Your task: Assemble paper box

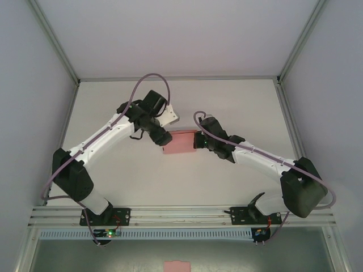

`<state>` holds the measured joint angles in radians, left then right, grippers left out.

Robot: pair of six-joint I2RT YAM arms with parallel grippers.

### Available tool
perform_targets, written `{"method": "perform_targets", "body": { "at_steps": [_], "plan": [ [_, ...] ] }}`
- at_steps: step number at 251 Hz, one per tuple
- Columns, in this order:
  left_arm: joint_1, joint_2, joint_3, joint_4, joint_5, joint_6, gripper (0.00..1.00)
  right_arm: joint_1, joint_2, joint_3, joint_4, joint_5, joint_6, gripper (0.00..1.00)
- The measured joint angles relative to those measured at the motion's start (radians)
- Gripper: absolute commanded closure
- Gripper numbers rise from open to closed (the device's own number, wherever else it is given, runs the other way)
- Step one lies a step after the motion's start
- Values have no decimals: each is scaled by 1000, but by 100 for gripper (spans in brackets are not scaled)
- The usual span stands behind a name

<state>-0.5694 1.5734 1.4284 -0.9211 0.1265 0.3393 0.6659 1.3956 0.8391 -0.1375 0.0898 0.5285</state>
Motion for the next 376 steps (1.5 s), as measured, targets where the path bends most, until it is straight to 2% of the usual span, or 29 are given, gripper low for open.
{"method": "perform_targets", "body": {
  "at_steps": [26,55,87,106,127,136,153,209,295,315,330,359,376],
  "plan": [
    [0,6,-53,8,-51,-35,39,0,8,11,-9,-1,0,100],
    [0,46,-50,40,-97,-76,50,0,19,23,-16,-1,-3,100],
    [0,93,-18,64,-128,-100,52,0,37,41,-19,-5,-5,100],
    [2,106,-5,74,-131,-108,70,0,43,48,-24,-5,-8,100],
    [2,118,10,74,-137,-119,81,0,43,49,-27,-6,-10,100],
    [2,124,16,74,-139,-124,81,0,43,50,-27,-8,-11,100],
    [2,130,22,74,-149,-130,73,0,45,51,-27,-8,-11,100],
    [8,131,21,72,-169,-159,75,0,47,56,-34,-8,-17,100],
    [10,131,-14,73,-160,-167,71,0,47,56,-35,-9,-32,100],
    [16,131,-26,74,-152,-168,78,0,47,56,-35,-9,-34,100],
    [24,131,-26,75,-147,-172,87,0,47,56,-35,-9,-35,100],
    [28,131,-21,75,-135,-181,92,5,48,56,-35,-17,-38,100],
    [29,132,-9,71,-134,-202,100,11,51,59,-38,-15,-39,100]
  ]
}}
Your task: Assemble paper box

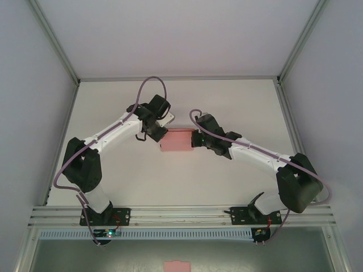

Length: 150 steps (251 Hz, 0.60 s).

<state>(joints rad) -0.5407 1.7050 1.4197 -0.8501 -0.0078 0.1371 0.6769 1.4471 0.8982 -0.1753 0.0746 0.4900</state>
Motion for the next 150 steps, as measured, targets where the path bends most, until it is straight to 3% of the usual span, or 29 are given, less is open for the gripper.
{"method": "perform_targets", "body": {
  "at_steps": [54,112,150],
  "plan": [
    [16,46,97,-42,28,-151,100,28,14,11,-12,68,-4,100],
    [104,98,137,-60,222,-343,100,42,36,31,-15,103,-22,100],
    [130,117,159,-87,280,-417,100,47,47,40,-16,121,-31,100]
  ]
}}
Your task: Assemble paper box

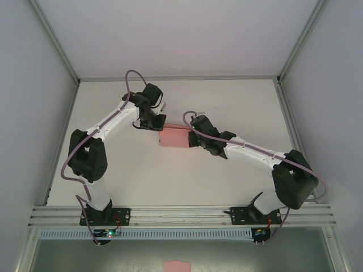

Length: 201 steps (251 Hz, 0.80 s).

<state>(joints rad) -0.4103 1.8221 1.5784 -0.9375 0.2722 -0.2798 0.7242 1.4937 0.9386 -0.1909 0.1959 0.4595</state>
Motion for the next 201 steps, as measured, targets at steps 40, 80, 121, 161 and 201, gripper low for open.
{"method": "perform_targets", "body": {
  "at_steps": [40,80,121,161,201],
  "plan": [
    [17,0,2,-7,35,-17,100,0,3,2,1,3,-14,100],
    [19,-13,-55,40,38,-13,100,0,7,2,9,3,-14,100],
    [9,-94,-190,181,6,-8,100,0,11,2,19,1,-14,100],
    [-10,-151,-298,319,-33,-13,100,-2,20,2,29,2,-13,100],
    [-65,-210,-411,450,-156,-13,100,-2,16,-7,45,2,-10,100]
  ]
}}
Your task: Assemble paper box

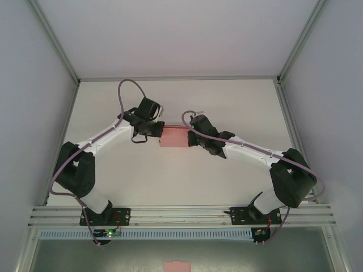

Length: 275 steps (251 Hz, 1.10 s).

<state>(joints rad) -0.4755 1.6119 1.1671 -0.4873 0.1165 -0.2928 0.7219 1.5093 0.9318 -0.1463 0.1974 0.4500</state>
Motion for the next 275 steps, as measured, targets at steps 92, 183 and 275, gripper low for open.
{"method": "perform_targets", "body": {
  "at_steps": [92,183,275],
  "plan": [
    [-75,-11,-122,253,-156,5,100,-123,-97,-26,-6,-189,89,56],
    [-92,10,-96,279,-182,31,100,-182,-146,-17,94,-165,258,44],
    [-101,13,-89,272,-196,29,100,-140,1,27,71,-126,322,62]
  ]
}}
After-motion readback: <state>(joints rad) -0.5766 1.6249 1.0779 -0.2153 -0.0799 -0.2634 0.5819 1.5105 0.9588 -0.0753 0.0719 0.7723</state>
